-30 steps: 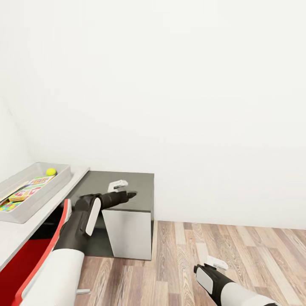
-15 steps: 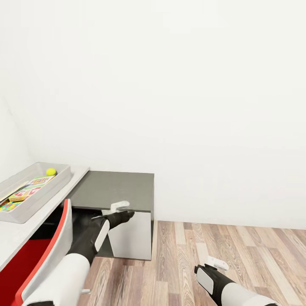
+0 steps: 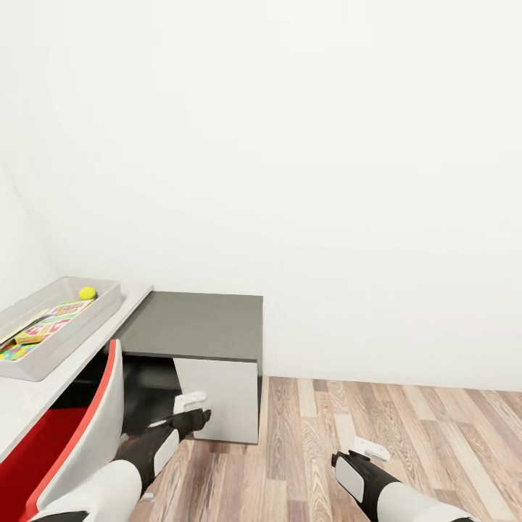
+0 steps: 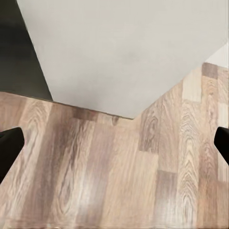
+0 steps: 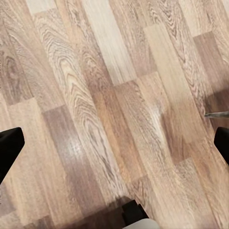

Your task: Put all the toys in the child's room - the three board games (two on the bed and one on the table), the two jigsaw puzzles on the table, and the tennis ball on the table - inside the toy box on the table in the child's room.

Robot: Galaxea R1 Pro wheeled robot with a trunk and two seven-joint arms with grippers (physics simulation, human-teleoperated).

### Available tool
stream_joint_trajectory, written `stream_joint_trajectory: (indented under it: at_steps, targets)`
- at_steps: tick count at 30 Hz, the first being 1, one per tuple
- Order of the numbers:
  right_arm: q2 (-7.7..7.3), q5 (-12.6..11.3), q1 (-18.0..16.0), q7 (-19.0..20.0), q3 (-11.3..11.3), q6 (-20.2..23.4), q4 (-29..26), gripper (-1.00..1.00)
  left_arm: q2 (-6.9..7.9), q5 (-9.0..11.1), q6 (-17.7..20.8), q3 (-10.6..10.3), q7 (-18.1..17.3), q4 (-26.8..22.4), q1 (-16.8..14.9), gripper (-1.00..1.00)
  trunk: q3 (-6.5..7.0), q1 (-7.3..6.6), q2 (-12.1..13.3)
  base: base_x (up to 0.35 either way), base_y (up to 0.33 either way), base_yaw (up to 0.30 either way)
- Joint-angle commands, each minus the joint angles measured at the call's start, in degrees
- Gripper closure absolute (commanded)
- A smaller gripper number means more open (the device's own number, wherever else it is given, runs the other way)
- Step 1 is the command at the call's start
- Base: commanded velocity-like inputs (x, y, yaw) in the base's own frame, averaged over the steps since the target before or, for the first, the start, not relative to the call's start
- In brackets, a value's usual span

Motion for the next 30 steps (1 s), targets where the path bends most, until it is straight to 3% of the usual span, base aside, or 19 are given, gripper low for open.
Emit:
stream_joint_trajectory:
  at_steps: [1, 6, 13, 19, 30]
  targets:
    - [0.00, -0.2, 0.0, -0.4, 0.5, 0.5, -0.1, -1.00, 0.11, 0.6, -0.5, 0.4, 0.2, 1.0, 0.0, -1.00, -0.07, 0.01, -0.1, 0.000, 0.000, 0.000]
    - [0.44, -0.2, 0.0, -0.4, 0.5, -0.5, -0.1, -1.00, 1.31, 0.5, -4.5, 0.3, 2.3, 6.6, 1.0, -1.00, -0.07, 0.01, -0.1, 0.000, 0.000, 0.000]
    - [0.63, -0.2, 0.3, -0.4, 0.5, -0.9, 0.0, -1.00, 1.75, 0.5, -5.5, 0.3, 2.8, 7.6, 4.8, -1.00, -0.07, 0.01, -0.1, 0.000, 0.000, 0.000]
    - [0.66, -0.2, 3.5, -0.4, 0.5, -1.0, -0.4, -1.00, 2.43, 0.5, -5.9, 0.3, 2.9, 7.6, 9.0, -1.00, -0.07, 0.01, -0.1, 0.000, 0.000, 0.000]
    - [0.77, -0.3, 4.2, -0.5, 0.5, -1.1, -0.6, -1.00, 2.90, 0.5, -6.1, 0.3, 3.0, 7.9, 10.7, -1.00, -0.07, 0.01, -0.1, -0.161, 0.000, 0.000]
